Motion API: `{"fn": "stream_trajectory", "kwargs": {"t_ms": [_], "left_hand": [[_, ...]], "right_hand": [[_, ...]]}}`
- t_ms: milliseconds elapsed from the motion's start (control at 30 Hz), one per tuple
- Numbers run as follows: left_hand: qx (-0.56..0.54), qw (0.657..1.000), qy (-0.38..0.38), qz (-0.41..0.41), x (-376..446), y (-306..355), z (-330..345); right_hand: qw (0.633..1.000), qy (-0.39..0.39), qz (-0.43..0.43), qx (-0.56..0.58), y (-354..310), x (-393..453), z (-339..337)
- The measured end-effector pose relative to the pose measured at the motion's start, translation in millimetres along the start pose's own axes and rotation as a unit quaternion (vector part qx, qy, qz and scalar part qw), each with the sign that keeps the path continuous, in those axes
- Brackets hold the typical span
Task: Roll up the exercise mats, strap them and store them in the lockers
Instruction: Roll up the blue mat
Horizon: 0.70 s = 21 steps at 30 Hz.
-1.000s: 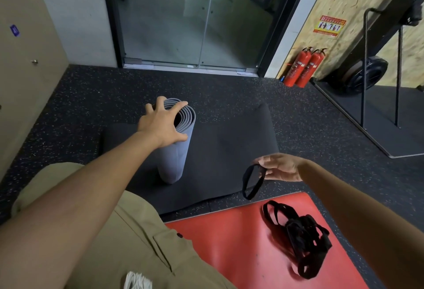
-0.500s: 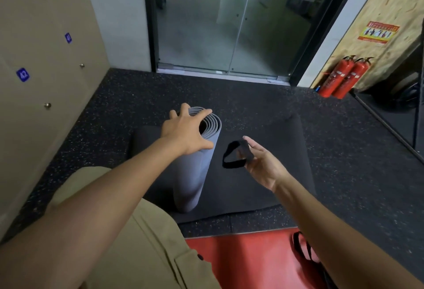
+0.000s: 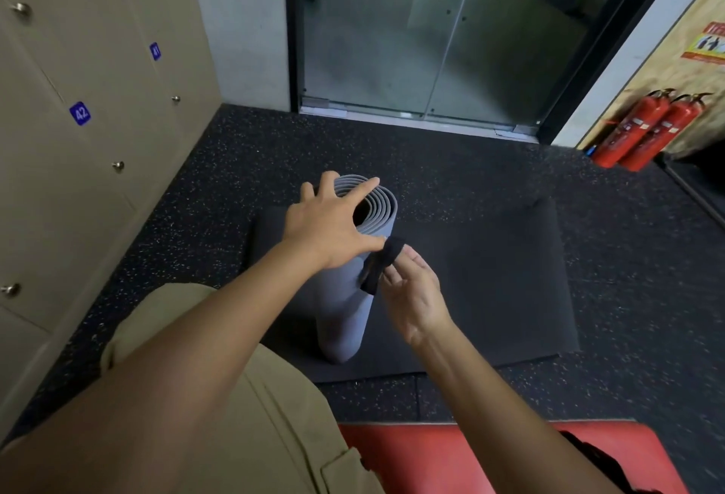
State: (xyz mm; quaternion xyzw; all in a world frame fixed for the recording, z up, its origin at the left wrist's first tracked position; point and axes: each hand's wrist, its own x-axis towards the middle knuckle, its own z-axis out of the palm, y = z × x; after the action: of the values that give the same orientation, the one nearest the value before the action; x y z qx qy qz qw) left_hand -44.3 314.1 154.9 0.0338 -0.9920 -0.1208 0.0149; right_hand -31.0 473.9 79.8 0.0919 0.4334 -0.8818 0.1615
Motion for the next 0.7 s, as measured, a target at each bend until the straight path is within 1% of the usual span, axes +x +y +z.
{"fn": "stream_trajectory", "kwargs": {"t_ms": [200,300,367,433,500,600,700], "left_hand": [[-0.017,1.0,0.011,0.008,0.1,-1.6,0.6],[-0.037,0.999,0.008,0.008,3.1,-1.3,1.9],[-0.062,0.998,-0.01,0.006,7.2,-0.7,0.0],[-0.104,0.994,-0.043,0.003,12.5,-0.2,-6.5],[-0.155,0.984,-0.087,-0.004,18.3,-1.2,-13.8],[-0.236,0.961,-0.144,-0.016,23.8,-4.3,-19.5],[-0.259,0.956,-0.136,-0.015,25.6,-5.1,-20.4]], "right_hand": [[0.997,-0.004,-0.036,-0.069,-12.7,-5.1,8.8],[0.986,-0.003,-0.089,-0.144,-21.9,-4.6,12.1],[0.965,-0.003,-0.139,-0.223,-29.1,-4.0,11.5],[0.931,-0.012,-0.193,-0.311,-37.7,-3.7,9.6],[0.898,-0.04,-0.227,-0.374,-45.8,-3.5,9.0],[0.869,-0.08,-0.228,-0.431,-51.5,-4.1,11.5],[0.812,-0.104,-0.241,-0.522,-48.9,-1.7,11.3]]}}
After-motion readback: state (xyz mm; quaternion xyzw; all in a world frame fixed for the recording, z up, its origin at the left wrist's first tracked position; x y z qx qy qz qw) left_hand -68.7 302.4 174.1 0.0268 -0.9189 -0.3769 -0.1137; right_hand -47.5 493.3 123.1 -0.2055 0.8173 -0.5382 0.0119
